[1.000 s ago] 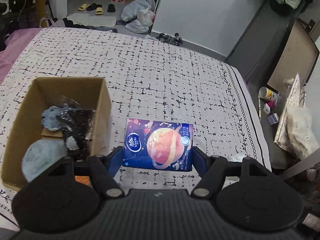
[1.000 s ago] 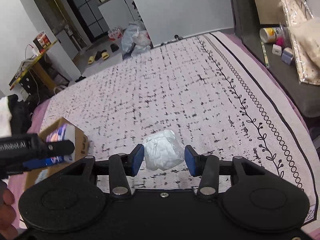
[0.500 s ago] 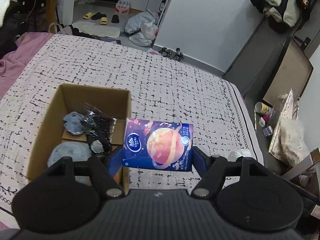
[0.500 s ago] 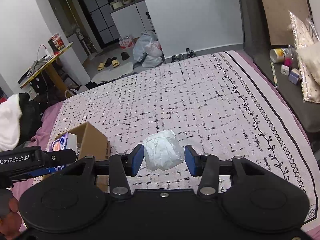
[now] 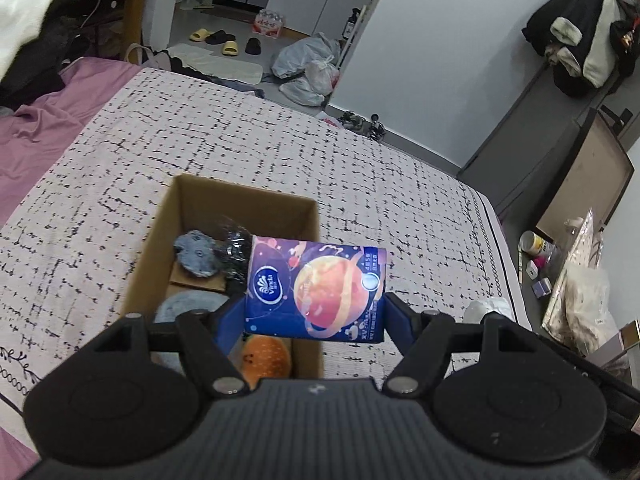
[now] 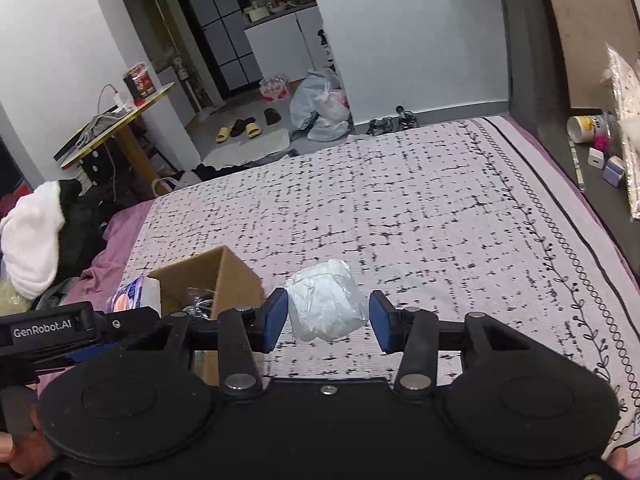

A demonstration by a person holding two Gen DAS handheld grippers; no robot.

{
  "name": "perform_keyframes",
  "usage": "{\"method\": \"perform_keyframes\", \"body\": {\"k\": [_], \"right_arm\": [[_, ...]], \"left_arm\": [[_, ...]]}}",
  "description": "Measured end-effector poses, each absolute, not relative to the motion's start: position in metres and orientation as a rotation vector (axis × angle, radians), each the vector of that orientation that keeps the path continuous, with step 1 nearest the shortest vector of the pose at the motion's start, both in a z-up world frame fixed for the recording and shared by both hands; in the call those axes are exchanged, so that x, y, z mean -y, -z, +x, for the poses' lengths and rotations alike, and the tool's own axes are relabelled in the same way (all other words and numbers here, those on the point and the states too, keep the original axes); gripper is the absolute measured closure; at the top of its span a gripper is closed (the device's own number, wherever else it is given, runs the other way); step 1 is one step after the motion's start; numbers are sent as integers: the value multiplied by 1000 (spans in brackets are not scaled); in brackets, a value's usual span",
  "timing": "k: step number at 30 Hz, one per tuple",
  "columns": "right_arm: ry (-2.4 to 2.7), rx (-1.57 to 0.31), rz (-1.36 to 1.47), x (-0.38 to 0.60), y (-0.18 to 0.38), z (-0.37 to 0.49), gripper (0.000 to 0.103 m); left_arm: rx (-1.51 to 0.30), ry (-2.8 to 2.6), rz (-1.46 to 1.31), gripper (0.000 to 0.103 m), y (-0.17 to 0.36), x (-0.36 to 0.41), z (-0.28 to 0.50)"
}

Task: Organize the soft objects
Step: 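Carry the tissue pack and white tissue over the box with both tools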

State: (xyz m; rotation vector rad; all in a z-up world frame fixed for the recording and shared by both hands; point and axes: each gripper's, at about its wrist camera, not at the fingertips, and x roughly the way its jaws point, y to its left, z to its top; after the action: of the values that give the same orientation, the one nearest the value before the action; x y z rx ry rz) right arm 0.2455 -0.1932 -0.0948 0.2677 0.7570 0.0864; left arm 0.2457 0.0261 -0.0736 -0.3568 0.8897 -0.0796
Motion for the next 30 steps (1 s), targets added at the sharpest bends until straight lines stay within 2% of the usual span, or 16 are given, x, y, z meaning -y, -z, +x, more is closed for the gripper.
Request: {"method": "perform_keyframes", "body": {"k": [15, 30], "right_arm": [[-171, -764, 261, 151, 94, 258, 59], [-224, -799, 258, 118, 100, 285, 59]], "left_arm": [[-891, 5, -401, 32, 82, -69, 250], [-957, -47, -457, 32, 114, -94, 282]]}}
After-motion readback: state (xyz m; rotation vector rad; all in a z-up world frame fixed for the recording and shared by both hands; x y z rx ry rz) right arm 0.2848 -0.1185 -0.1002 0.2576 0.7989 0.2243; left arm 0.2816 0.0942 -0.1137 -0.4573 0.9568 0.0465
